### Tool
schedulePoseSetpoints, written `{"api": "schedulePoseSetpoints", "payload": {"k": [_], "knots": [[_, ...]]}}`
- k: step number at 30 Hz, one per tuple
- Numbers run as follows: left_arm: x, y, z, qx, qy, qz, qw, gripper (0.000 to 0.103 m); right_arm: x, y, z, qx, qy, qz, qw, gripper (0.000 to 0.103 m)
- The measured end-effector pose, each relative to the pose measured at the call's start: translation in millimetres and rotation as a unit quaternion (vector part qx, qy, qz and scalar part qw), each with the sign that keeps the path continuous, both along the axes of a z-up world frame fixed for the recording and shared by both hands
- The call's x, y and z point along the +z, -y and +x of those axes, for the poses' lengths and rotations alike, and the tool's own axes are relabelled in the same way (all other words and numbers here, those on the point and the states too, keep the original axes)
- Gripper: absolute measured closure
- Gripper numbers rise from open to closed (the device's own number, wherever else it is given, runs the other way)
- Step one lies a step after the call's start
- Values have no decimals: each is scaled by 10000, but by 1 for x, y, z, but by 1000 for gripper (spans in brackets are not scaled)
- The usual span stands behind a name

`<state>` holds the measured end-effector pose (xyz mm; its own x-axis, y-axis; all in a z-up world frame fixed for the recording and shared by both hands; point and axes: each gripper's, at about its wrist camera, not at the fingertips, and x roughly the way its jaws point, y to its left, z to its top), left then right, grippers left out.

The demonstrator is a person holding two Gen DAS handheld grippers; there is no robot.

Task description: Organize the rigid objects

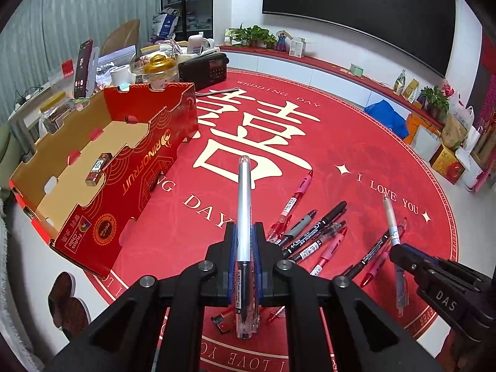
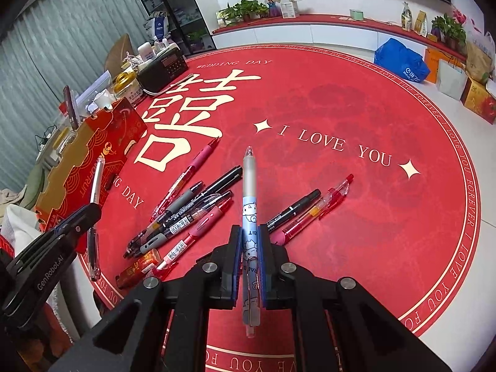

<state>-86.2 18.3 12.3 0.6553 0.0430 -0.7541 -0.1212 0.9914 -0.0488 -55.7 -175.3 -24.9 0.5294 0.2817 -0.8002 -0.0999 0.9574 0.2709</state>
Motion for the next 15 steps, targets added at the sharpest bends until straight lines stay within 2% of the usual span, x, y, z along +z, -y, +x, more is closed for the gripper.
{"api": "schedulePoseSetpoints", "payload": {"k": [15], "knots": [[1,-2,-1,5,41,-32,10000,93,-1,-3,0,-2,-42,-76,10000,92]]}}
